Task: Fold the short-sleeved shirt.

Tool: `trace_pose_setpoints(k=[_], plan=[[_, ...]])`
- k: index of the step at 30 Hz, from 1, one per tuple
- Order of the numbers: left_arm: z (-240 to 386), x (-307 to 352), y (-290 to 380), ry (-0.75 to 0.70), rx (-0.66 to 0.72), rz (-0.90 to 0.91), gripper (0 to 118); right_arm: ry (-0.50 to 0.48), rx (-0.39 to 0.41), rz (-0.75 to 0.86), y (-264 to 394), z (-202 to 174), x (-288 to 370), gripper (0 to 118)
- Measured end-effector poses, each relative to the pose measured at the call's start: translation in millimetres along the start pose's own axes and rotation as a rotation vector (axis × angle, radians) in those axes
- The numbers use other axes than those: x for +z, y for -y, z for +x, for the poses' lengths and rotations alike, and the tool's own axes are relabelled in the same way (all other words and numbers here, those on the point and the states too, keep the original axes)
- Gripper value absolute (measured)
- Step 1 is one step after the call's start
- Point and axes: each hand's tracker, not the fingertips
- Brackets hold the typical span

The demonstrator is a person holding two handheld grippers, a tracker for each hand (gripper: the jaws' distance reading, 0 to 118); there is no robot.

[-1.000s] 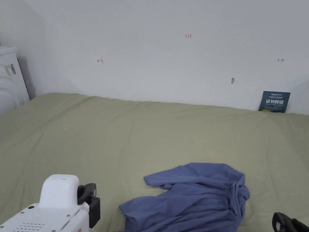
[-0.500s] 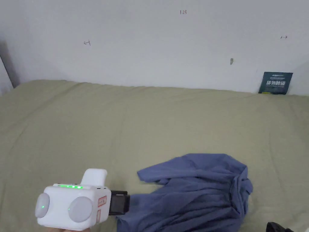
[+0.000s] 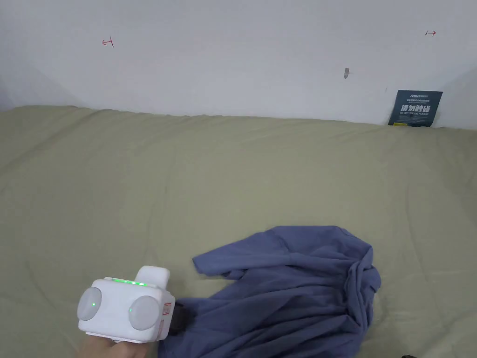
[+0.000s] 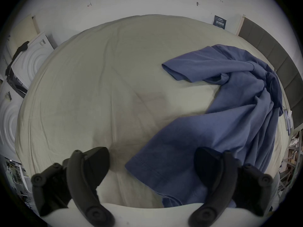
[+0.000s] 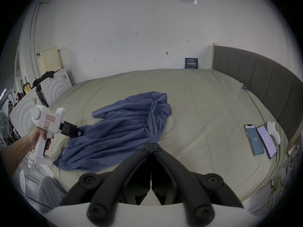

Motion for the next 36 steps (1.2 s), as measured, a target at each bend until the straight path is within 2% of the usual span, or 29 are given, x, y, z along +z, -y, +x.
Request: trace_pose_setpoints(k=[1,2,3,6,10,14,16,17,18,20,21,22,23,24,26,28,30,31,33,34,36], plan=[[-3.6,2.6,-1.2,-0.002,-0.004,0.013,22,-0.004,-0.007,-0.003,1.2,0.8,-0.4,0],[-9.8,4.1,-2.2,0.064,0.027,0.027,0,-0.010,-0.015,-0.004,2.1,1.2,-0.8,0],[-16.7,13.8,-1.1,0.073,0.104,0.053,0,-0.013,-0.021,-0.005,2.6,1.4,-1.5,0],[-28.1,20.3,9.3,0.078,0.079,0.026,0,-0.007,-0.024,-0.010,0.6,1.9,-5.6,0],[-12.2,13.3,0.6,0.062,0.040,0.014,0,0.010,-0.026,-0.020,-14.3,12.8,-21.6,0],[-12.6,5.4,1.5,0.053,0.025,0.015,0,0.056,0.021,-0.031,-51.5,27.0,-61.2,0],[-7.0,11.4,4.0,0.051,0.020,0.022,0,0.048,0.026,-0.042,-73.0,36.0,-88.0,0],[-7.9,12.7,4.4,0.055,0.019,0.023,0,0.053,0.030,-0.052,-84.7,41.3,-105.4,5],[-9.1,13.0,4.9,0.060,0.021,0.023,0,0.050,0.033,-0.066,-94.7,45.3,-120.1,26],[-10.2,9.6,3.1,0.066,0.018,0.020,0,0.031,0.015,-0.086,-118.7,54.3,-153.8,108],[-10.4,10.2,3.2,0.066,0.017,0.021,0,0.009,0.000,-0.141,-128.5,57.2,-169.8,108],[-10.5,11.2,3.4,0.066,0.019,0.023,0,0.012,-0.020,-0.203,-136.3,58.9,-187.9,117],[-13.0,5.8,2.2,0.067,0.016,0.020,0,0.048,-0.016,-0.193,-141.1,60.3,-204.6,118],[-14.5,3.7,1.7,0.066,0.016,0.021,0,0.021,-0.005,-0.216,-145.6,60.2,-219.0,118],[-18.2,1.8,0.7,0.068,0.030,0.021,0,0.083,0.032,-0.269,-149.9,68.6,-254.0,118],[-18.9,-1.7,2.3,0.073,0.043,0.022,0,0.079,0.029,-0.334,-150.3,72.1,-278.2,118],[-22.7,-2.0,0.5,0.079,0.048,0.022,0,0.033,0.027,-0.437,-147.4,73.0,-284.5,115],[-20.8,-2.8,1.7,0.080,0.049,0.021,0,0.039,0.041,-0.445,-143.9,71.6,-288.2,103],[-22.3,-3.6,-0.2,0.085,0.048,0.015,0,0.067,0.106,-0.409,-142.2,67.7,-278.3,5],[-22.6,-3.5,-1.5,0.084,0.044,0.012,0,0.069,0.116,-0.380,-140.4,67.1,-272.0,2],[-20.2,-1.7,-1.0,0.079,0.038,0.009,0,0.007,0.065,-0.385,-141.2,67.2,-259.2,2]])
